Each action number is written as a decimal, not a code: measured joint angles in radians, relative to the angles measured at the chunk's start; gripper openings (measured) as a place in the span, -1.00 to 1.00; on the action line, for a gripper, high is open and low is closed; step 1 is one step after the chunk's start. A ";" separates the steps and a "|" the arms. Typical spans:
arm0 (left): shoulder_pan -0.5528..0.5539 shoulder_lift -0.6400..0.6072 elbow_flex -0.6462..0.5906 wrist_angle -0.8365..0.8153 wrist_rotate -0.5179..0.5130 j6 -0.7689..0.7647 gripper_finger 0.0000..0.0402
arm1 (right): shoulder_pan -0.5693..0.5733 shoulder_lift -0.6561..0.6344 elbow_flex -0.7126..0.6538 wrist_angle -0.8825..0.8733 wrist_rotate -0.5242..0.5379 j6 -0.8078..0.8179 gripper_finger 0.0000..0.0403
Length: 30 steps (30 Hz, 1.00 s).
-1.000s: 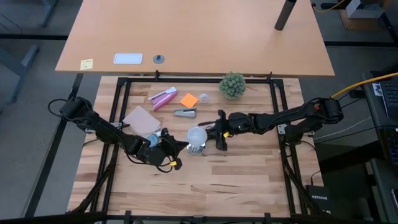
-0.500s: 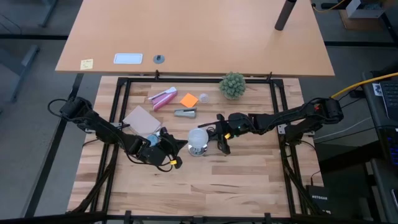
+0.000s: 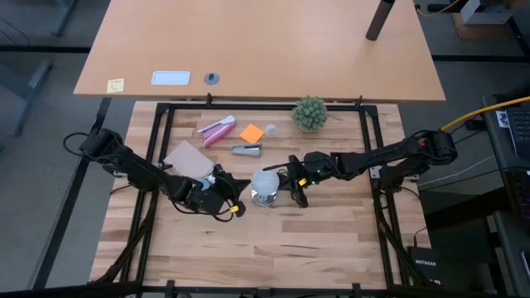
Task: Screw lightbulb
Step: Insert the lightbulb on the lamp
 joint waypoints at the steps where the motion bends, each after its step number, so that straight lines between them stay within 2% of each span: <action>1: -0.001 0.000 0.000 0.000 -0.002 0.000 -0.99 | -0.001 0.000 0.000 0.000 0.004 0.002 -0.98; 6: -0.011 0.000 0.000 0.002 -0.008 0.001 -0.99 | -0.001 0.000 0.001 -0.002 0.018 0.021 -0.98; 12: -0.039 0.000 0.000 0.010 -0.048 0.007 -0.99 | -0.003 0.000 0.003 -0.003 0.130 0.078 -0.98; 19: -0.074 -0.001 0.000 0.014 -0.080 0.021 -0.99 | -0.003 -0.013 0.004 -0.031 0.157 0.077 -0.98; 23: -0.094 -0.008 0.000 0.021 -0.085 0.021 -0.99 | -0.003 -0.059 0.002 -0.086 0.237 0.065 -0.98; 26: -0.111 -0.008 0.000 0.050 -0.074 0.044 -0.99 | -0.003 -0.108 0.003 -0.106 0.308 0.034 -0.98; 30: -0.112 -0.008 0.000 0.083 0.001 0.049 -0.99 | -0.003 -0.153 0.004 -0.074 0.331 -0.038 -0.98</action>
